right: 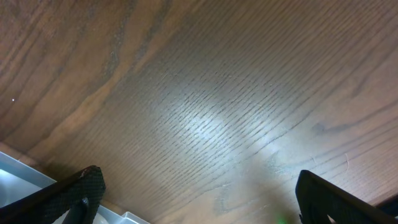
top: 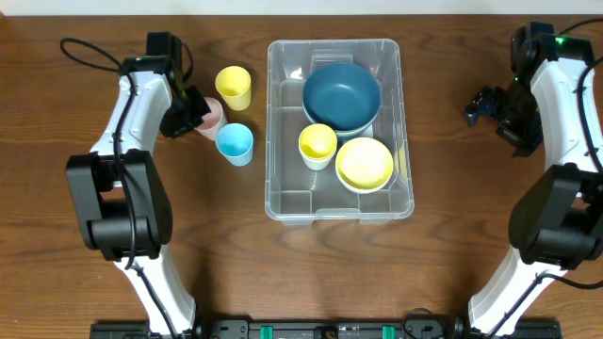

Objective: Pack container
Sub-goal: 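Carry the pink cup into the bin and stack it on the yellow cup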

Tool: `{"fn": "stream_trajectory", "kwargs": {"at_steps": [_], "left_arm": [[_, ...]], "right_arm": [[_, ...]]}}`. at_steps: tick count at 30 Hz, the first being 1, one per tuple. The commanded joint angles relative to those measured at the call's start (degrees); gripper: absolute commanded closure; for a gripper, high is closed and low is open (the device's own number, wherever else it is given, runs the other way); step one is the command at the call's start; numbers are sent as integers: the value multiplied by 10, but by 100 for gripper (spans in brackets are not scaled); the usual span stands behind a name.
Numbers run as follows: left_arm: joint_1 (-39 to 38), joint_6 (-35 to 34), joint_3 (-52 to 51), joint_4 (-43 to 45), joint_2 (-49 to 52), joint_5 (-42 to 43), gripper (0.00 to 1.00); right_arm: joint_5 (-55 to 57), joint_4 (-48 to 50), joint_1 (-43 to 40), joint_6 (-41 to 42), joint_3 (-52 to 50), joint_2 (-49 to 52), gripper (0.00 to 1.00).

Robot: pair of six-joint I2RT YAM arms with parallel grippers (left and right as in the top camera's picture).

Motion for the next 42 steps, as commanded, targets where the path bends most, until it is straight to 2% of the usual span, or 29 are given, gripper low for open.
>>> {"fn": "stream_trajectory", "kwargs": {"at_steps": [1,8,13,16,19,23,29,31,36,42], "left_arm": [[25,2,2,-5,3,-5,94],[88,2,35,-49,-46,-3,94],[104,5,35,-55,-149,4,94],[85,10,35,-63,-223,38,94],[41,9,35,-77,-283,55,94],[-61,5,35,-105,-325,56,94],[-229,-15,26,-121,-311,55,94],[-263,-15,26,-117,-300,55,94],[-324,-24,26,-106,-264,26,94],[-340,-32,26,-107,-209,12,94]], "right_arm": [[2,0,2,10,-1,-9,1],[2,0,2,10,-1,-9,1],[2,0,2,10,-1,-9,1],[2,0,2,10,-1,-9,1],[2,0,2,10,-1,-9,1],[2,0,2,10,-1,-9,1],[2,0,2,10,-1,-9,1],[2,0,2,10,-1,-9,1],[2,0,2,10,-1,-9,1],[2,0,2,10,-1,-9,1]]}}
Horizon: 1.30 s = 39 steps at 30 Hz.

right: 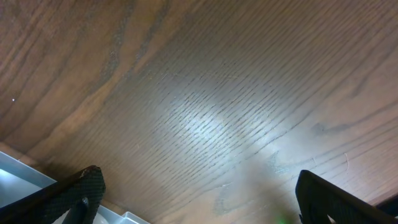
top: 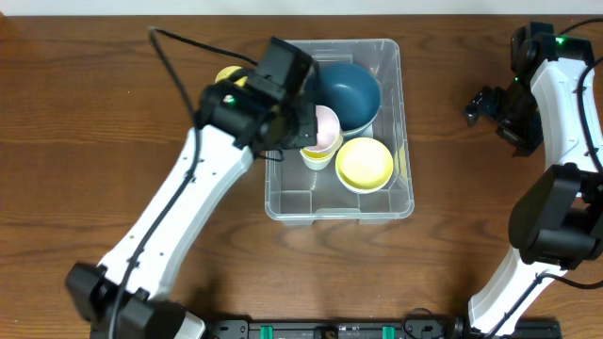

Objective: Pack container
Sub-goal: 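Carry the pink cup into the bin and stack it on the yellow cup, then release the pink cup and reach the left gripper to the light blue cup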

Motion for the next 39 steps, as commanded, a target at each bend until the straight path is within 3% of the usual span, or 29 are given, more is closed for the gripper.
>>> {"fn": "stream_trajectory", "kwargs": {"at_steps": [1,17,18,19,20,22,24,30,36,39], "left_arm": [[0,-9,-3,-1,31,-18,94],[2,-14,-3,5,100,-80,94],[2,-14,-3,5,100,-80,90],[2,-14,-3,5,101,-80,71],[2,-14,-3,7,101,-80,45],[2,-13,-3,16,101,-81,15],[5,-13,-1,32,100,-80,2],[22,7,65,17,88,-80,2],[69,6,154,-87,48,-82,2],[108,-31,154,-156,22,-134,2]], "right_arm": [[2,0,2,10,-1,-9,1],[2,0,2,10,-1,-9,1],[2,0,2,10,-1,-9,1],[2,0,2,10,-1,-9,1],[2,0,2,10,-1,-9,1],[2,0,2,10,-1,-9,1],[2,0,2,10,-1,-9,1],[2,0,2,10,-1,-9,1],[2,0,2,10,-1,-9,1],[2,0,2,10,-1,-9,1]]}}
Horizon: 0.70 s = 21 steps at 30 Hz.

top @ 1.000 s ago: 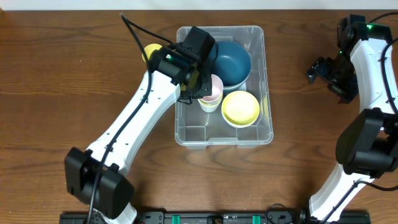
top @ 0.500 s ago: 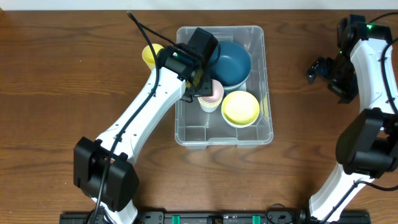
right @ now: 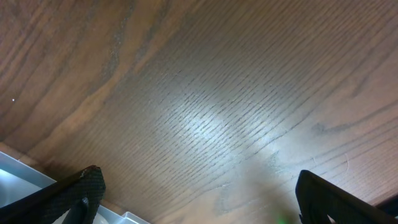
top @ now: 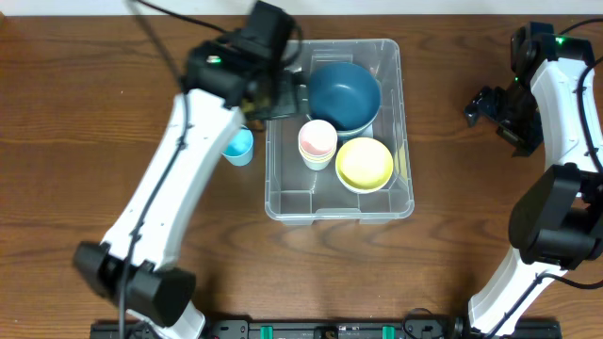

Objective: Pack container
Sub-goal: 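Release the pink cup and reach the left gripper to the light blue cup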

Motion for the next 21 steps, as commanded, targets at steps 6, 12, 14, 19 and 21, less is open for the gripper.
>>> {"fn": "stream_trajectory", "kwargs": {"at_steps": [6,12,14,19,21], "left_arm": [[108,-75,-3,-133,-42,-81,2],[141,-66,-87,-80,-40,-72,2],[144,-46,-122,-37,-36,-54,2],[146,-34,-174,25,-13,-23,2],[146,-34,-178,36,2,-23,2]], "right_arm": [[2,0,2,10,-1,-9,1],[2,0,2,10,-1,-9,1],[2,0,2,10,-1,-9,1],[2,0,2,10,-1,-9,1],[2,0,2,10,-1,-9,1]]}}
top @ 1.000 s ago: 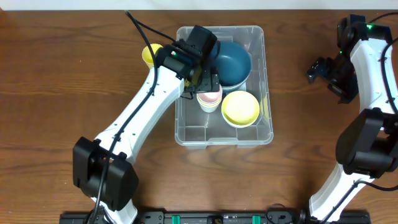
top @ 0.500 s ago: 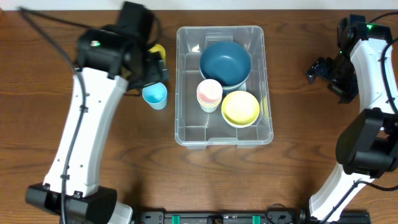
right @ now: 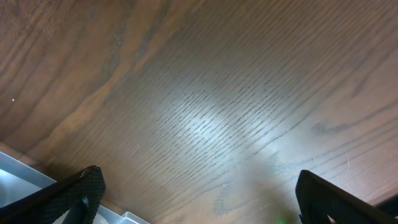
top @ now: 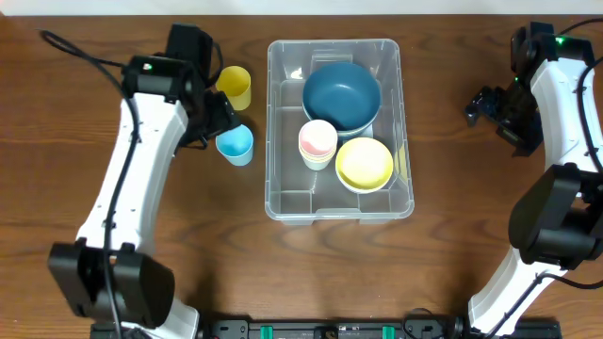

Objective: Pack container
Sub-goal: 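Release the pink cup and reach the left gripper to the light blue cup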

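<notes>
The clear plastic container (top: pixel 279 193) stands mid-table. It holds a dark blue bowl (top: pixel 341 92), a yellow bowl (top: pixel 365 163) and a pink cup (top: pixel 317 138) nested in a yellow cup. Left of it on the wood stand a yellow cup (top: pixel 234 87) and a light blue cup (top: pixel 235 143). My left gripper (top: pixel 220 119) sits between those two cups, just above the blue one, apparently open and empty. My right gripper (top: pixel 480 105) hangs far right of the container, fingers (right: pixel 87 186) spread wide over bare wood, its midpoint (right: pixel 199 202) holding nothing.
A corner of the container (right: pixel 18 171) shows at the lower left of the right wrist view. Cables run along the table's far left edge (top: pixel 66 47). Both arm bases stand at the near edge.
My left arm has left the container's far left corner and now sits outside, between the yellow and blue cups. The pink cup stays nested in the container. The right arm has not moved.
First my left gripper was shut on the pink cup beside the other two cups. Then it held that cup over the yellow cup in the container. Then the pink cup sat nested there, let go. Now the gripper is back by the outside cups.
</notes>
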Tool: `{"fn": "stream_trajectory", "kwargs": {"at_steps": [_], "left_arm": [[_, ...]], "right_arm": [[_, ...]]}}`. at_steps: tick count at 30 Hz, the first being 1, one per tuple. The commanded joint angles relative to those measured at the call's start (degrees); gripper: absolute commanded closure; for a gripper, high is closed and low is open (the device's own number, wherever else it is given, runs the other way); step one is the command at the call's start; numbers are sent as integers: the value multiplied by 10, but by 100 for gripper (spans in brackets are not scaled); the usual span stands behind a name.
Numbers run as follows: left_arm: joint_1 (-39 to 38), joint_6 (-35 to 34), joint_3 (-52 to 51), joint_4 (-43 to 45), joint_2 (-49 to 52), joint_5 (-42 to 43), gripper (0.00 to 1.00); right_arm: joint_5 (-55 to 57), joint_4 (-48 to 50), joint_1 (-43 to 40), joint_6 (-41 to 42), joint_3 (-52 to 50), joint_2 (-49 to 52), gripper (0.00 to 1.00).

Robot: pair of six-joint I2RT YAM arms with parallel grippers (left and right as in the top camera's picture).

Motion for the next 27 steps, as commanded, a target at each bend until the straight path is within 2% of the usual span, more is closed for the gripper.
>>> {"fn": "stream_trajectory", "kwargs": {"at_steps": [1,22,23,25,27], "left_arm": [[2,9,-7,11,24,12,2],[26,-1,-7,33,184,38,1],[27,-1,-7,37,186,38,4],[26,-2,-7,43,188,38,20],[26,-1,-7,49,188,39,32]], "right_arm": [[2,0,2,10,-1,-9,1],[2,0,2,10,-1,-9,1],[2,0,2,10,-1,-9,1],[2,0,2,10,-1,-9,1],[2,0,2,10,-1,-9,1]]}}
